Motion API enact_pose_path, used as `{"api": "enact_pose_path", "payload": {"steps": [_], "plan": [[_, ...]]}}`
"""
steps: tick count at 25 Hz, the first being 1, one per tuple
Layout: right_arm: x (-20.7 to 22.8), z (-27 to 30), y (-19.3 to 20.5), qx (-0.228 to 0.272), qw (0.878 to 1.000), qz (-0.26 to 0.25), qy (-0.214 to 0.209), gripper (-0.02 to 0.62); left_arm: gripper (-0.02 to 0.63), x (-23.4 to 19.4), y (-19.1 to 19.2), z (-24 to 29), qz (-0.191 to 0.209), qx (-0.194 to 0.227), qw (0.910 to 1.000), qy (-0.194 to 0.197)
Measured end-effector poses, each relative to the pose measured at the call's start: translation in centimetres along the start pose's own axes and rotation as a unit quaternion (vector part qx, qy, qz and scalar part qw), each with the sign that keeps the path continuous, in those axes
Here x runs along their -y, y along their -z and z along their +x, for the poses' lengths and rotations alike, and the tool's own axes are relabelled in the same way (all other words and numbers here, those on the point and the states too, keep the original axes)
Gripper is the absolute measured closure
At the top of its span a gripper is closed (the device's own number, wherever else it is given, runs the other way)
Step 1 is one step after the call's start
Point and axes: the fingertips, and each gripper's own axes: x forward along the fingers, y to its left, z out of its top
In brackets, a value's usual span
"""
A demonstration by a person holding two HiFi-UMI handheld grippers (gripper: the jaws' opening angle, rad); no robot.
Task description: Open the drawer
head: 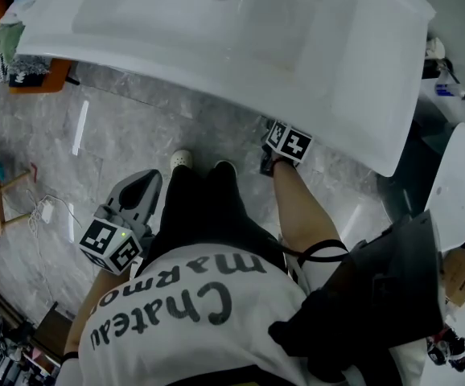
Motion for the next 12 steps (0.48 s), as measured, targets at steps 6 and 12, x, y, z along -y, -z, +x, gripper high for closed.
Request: {"api": "enact_pose_path", "payload": {"steps": [6,12], "plan": [[0.0,-0.5,1.5,-0.015,1.0,0.001,0.001,0.443,0.604,0.0,-0.2,0.1,0.0,0.003,1.0,0.002],[-0.3,-1.0,2.6,-0.018,1.0,-0.009,-0.015,0.443,0.604,0.0,0.8,-0.1,-0.01,-0.002,0.9999,0.006]]}}
